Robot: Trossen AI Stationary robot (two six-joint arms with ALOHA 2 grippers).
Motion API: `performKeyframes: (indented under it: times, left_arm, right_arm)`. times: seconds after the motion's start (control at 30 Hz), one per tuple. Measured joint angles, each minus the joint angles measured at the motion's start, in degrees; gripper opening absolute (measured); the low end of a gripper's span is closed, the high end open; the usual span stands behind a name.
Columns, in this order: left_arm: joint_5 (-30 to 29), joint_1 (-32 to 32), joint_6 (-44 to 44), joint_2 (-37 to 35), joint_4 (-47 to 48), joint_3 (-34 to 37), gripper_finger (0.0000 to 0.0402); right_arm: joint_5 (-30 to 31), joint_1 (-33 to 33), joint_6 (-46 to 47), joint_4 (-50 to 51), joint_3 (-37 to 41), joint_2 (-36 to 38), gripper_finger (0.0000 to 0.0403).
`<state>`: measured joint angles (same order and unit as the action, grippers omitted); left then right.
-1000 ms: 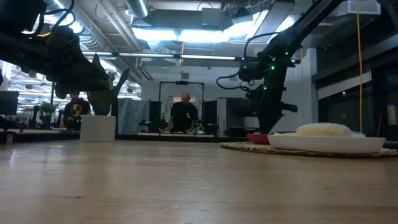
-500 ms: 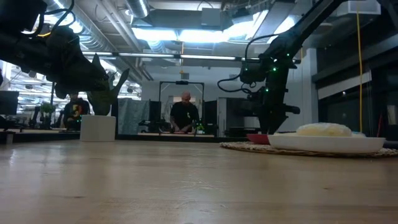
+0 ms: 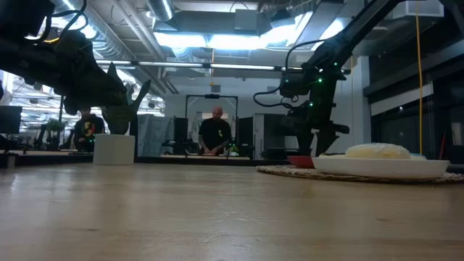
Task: Pick & Place donuts
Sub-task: Put the small dark blue donut on the red plate, then return to home position
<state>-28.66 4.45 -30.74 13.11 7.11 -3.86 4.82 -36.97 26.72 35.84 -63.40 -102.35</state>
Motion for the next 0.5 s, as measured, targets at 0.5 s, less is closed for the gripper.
performKeyframes:
  times: [0.5]
  left_arm:
    - [-0.01, 0.02, -0.02, 0.0, 0.0, 0.0, 0.0196]
  right_arm:
    - [1.61, -0.15, -1.63, 3.51, -4.26, 4.43, 0.0232]
